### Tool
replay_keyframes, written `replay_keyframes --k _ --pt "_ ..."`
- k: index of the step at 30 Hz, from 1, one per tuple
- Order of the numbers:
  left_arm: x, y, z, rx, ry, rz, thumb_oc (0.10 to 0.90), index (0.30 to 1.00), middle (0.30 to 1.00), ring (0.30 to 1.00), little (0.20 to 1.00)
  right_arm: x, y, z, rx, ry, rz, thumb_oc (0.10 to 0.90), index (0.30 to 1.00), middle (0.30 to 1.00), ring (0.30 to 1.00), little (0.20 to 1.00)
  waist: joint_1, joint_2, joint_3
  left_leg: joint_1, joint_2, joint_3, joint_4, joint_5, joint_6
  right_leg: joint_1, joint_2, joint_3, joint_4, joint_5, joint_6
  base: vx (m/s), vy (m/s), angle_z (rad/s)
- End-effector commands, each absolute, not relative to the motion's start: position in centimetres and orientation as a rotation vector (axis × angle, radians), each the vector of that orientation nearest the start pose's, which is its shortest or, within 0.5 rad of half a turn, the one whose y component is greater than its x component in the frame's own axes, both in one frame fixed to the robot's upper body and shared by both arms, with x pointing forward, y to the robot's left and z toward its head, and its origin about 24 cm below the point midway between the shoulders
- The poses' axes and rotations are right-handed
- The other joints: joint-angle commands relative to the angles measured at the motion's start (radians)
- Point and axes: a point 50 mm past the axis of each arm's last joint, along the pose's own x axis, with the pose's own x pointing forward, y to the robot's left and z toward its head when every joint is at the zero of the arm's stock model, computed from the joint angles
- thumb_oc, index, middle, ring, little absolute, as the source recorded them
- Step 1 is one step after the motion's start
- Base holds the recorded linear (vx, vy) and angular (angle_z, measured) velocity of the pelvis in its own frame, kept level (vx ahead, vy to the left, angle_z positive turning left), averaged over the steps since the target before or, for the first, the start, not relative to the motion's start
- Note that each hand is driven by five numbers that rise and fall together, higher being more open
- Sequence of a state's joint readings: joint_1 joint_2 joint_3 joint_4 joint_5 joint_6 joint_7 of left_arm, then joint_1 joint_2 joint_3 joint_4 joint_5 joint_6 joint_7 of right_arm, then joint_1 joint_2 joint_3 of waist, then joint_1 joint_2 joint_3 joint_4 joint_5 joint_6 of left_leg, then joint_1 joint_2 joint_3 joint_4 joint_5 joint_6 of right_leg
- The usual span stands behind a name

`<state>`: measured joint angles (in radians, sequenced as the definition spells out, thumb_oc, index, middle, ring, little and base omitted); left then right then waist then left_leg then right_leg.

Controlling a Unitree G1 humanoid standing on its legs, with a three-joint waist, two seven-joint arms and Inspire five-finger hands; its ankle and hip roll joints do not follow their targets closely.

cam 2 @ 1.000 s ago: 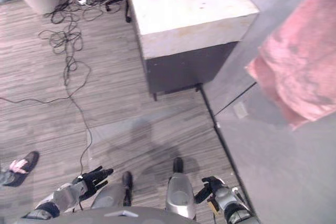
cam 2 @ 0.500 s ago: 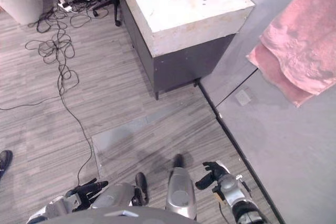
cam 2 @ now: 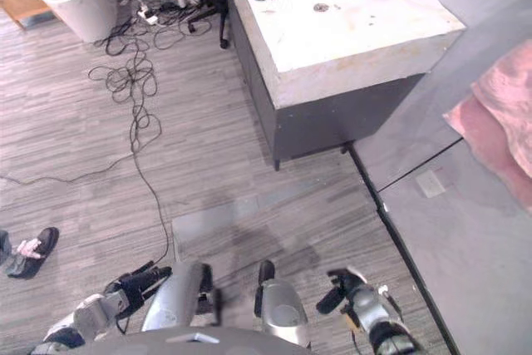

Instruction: Organize the bathroom.

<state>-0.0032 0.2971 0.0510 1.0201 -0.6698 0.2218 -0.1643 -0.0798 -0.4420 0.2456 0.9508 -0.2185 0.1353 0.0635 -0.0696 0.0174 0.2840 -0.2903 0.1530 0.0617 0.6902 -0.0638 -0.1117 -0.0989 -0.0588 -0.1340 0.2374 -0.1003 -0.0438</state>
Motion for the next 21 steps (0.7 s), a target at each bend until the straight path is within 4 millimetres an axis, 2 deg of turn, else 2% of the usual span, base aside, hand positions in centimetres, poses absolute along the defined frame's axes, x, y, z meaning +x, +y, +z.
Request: replay_keyframes --k 1,2,3,4,5,11,13,15,16,17,18,19,20,21 --pt "11.7 25.2 -14.1 -0.485 1.066 0.320 0.800 0.900 0.900 0.900 0.900 15.9 -29.5 -11.0 -0.742 1.040 0.062 0.800 0.900 0.900 0.900 0.900 -0.028 0.030 0.011 0.216 0.045 -0.045 -0.455 0.138 0.055 -0.077 -0.021 0.128 0.093 -0.018 0.097 0.18 0.544 -0.53" --pt "12.4 25.3 -13.8 -0.492 1.040 0.319 0.800 0.900 0.900 0.900 0.900 16.5 -29.3 -10.9 -0.724 1.010 0.029 0.800 0.900 0.900 0.900 0.900 -0.012 0.041 0.024 0.213 0.057 -0.129 -0.516 0.163 0.035 -0.085 -0.029 0.197 0.117 -0.026 0.125 0.14 0.459 -0.43" --pt "12.4 25.3 -13.8 -0.491 1.038 0.318 0.800 0.900 0.900 0.900 0.900 16.7 -29.3 -10.8 -0.724 1.006 0.029 0.800 0.900 0.900 0.900 0.900 -0.010 0.039 0.027 0.211 0.054 -0.140 -0.508 0.158 0.034 -0.087 -0.036 0.204 0.120 -0.026 0.130 0.15 0.494 -0.20" --pt "12.5 25.4 -13.7 -0.483 1.034 0.321 0.800 0.900 0.900 0.900 0.900 17.3 -29.0 -10.6 -0.727 0.988 0.031 0.800 0.900 0.900 0.900 0.900 -0.002 0.030 0.034 0.205 0.045 -0.151 -0.461 0.115 0.034 -0.094 -0.068 0.221 0.125 -0.016 0.150 0.10 0.380 -0.26" --pt "12.6 25.3 -13.7 -0.481 1.027 0.330 0.800 0.900 0.900 0.900 0.900 18.1 -28.6 -10.3 -0.729 0.963 0.036 0.800 0.900 0.900 0.900 0.900 0.004 0.020 0.038 0.205 0.031 -0.111 -0.432 0.030 0.041 -0.101 -0.125 0.205 0.134 0.003 0.175 0.09 0.383 -0.41" --pt "13.4 25.8 -13.2 -0.479 0.999 0.326 0.800 0.900 0.900 0.900 0.900 19.3 -28.7 -9.0 -0.732 0.883 0.005 0.800 0.900 0.900 0.900 0.900 0.011 0.016 0.060 0.151 -0.047 -0.022 -0.302 -0.091 0.058 -0.085 -0.251 0.184 0.091 0.079 0.225 0.03 0.387 -0.18" --pt "13.2 26.1 -13.2 -0.485 1.007 0.346 0.800 0.900 0.900 0.900 0.900 19.3 -28.9 -8.8 -0.724 0.885 -0.009 0.800 0.900 0.900 0.900 0.900 0.014 0.012 0.060 0.150 -0.061 -0.012 -0.276 -0.116 0.061 -0.079 -0.278 0.182 0.078 0.107 0.228 0.08 0.300 -0.14" --pt "12.4 26.6 -13.3 -0.500 1.021 0.373 0.800 0.900 0.900 0.900 0.900 19.2 -29.1 -8.7 -0.729 0.881 -0.020 0.800 0.900 0.900 0.900 0.900 0.030 0.003 0.059 0.162 -0.081 0.009 -0.269 -0.136 0.065 -0.065 -0.323 0.173 0.044 0.172 0.226 0.11 0.343 -0.20" --pt "12.1 26.7 -13.4 -0.506 1.032 0.386 0.800 0.900 0.900 0.900 0.900 19.1 -29.1 -8.7 -0.723 0.884 -0.024 0.800 0.900 0.900 0.900 0.900 0.041 -0.007 0.061 0.173 -0.093 0.021 -0.274 -0.148 0.067 -0.067 -0.351 0.151 0.028 0.230 0.230 0.11 0.256 -0.25" --pt "11.6 26.8 -13.5 -0.512 1.044 0.409 0.800 0.900 0.900 0.900 0.900 19.1 -29.2 -8.7 -0.728 0.885 -0.013 0.800 0.900 0.900 0.900 0.900 0.055 -0.016 0.063 0.191 -0.100 0.040 -0.285 -0.159 0.066 -0.076 -0.383 0.120 0.017 0.297 0.236 0.10 0.223 -0.43" --pt "10.9 27.0 -13.7 -0.520 1.054 0.439 0.800 0.900 0.900 0.900 0.900 19.1 -29.0 -8.8 -0.743 0.883 0.015 0.800 0.900 0.900 0.900 0.900 0.073 -0.024 0.065 0.213 -0.101 0.082 -0.301 -0.167 0.069 -0.088 -0.413 0.060 0.020 0.340 0.247 0.09 0.244 -0.67" --pt "9.3 27.2 -14.0 -0.498 1.076 0.469 0.800 0.900 0.900 0.900 0.900 19.4 -28.6 -8.6 -0.747 0.877 0.068 0.800 0.900 0.900 0.900 0.900 0.088 -0.027 0.060 0.253 -0.082 0.171 -0.345 -0.146 0.083 -0.093 -0.362 -0.029 0.050 0.274 0.252 0.06 0.179 -0.46" --pt "9.3 27.2 -14.0 -0.498 1.076 0.469 0.800 0.900 0.900 0.900 0.900 19.4 -28.6 -8.6 -0.747 0.877 0.068 0.800 0.900 0.900 0.900 0.900 0.088 -0.027 0.060 0.253 -0.082 0.171 -0.345 -0.146 0.083 -0.093 -0.362 -0.029 0.050 0.274 0.252 0.09 0.111 -1.28" --pt "8.6 27.1 -14.2 -0.479 1.091 0.443 0.800 0.900 0.900 0.900 0.900 19.0 -28.5 -8.8 -0.727 0.891 0.063 0.800 0.900 0.900 0.900 0.900 0.060 -0.030 0.043 0.257 -0.092 0.150 -0.374 -0.125 0.088 -0.101 -0.252 0.027 0.006 0.209 0.245 0.12 0.027 -1.09"
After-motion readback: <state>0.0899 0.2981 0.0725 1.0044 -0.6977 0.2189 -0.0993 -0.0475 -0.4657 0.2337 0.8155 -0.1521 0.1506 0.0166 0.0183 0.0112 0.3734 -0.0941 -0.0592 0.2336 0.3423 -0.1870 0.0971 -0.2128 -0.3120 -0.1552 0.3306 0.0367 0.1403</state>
